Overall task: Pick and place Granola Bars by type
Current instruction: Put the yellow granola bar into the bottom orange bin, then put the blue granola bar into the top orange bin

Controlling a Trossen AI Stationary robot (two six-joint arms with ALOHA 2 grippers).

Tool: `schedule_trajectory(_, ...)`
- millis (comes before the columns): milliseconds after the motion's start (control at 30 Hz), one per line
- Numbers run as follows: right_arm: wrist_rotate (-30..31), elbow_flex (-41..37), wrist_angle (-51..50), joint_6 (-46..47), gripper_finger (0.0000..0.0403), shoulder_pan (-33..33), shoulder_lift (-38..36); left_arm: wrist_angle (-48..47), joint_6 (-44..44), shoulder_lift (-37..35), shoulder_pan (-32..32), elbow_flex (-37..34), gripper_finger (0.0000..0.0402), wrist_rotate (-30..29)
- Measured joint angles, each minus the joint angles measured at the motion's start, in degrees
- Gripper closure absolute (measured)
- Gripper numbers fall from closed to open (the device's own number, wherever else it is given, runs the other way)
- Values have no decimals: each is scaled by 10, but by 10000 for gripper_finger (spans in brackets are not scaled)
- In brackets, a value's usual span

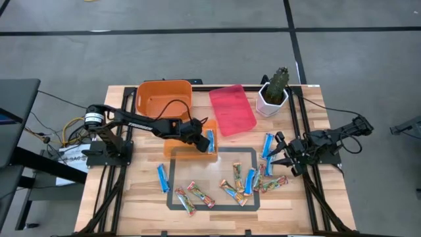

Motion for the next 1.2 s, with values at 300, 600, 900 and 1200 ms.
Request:
schedule_trajectory(300,0,0,0,0,270,0,-1,0,-11,0,0,0,260,0)
schedule_trajectory(600,0,0,0,0,270,0,-1,2,2,-10,-1,0,254,10)
schedule_trajectory(900,0,0,0,0,270,0,-1,4,38,-73,-26,0,254,12)
schedule_trajectory(1200,0,0,0,0,269,0,-1,-15,68,-156,-104,0,254,16)
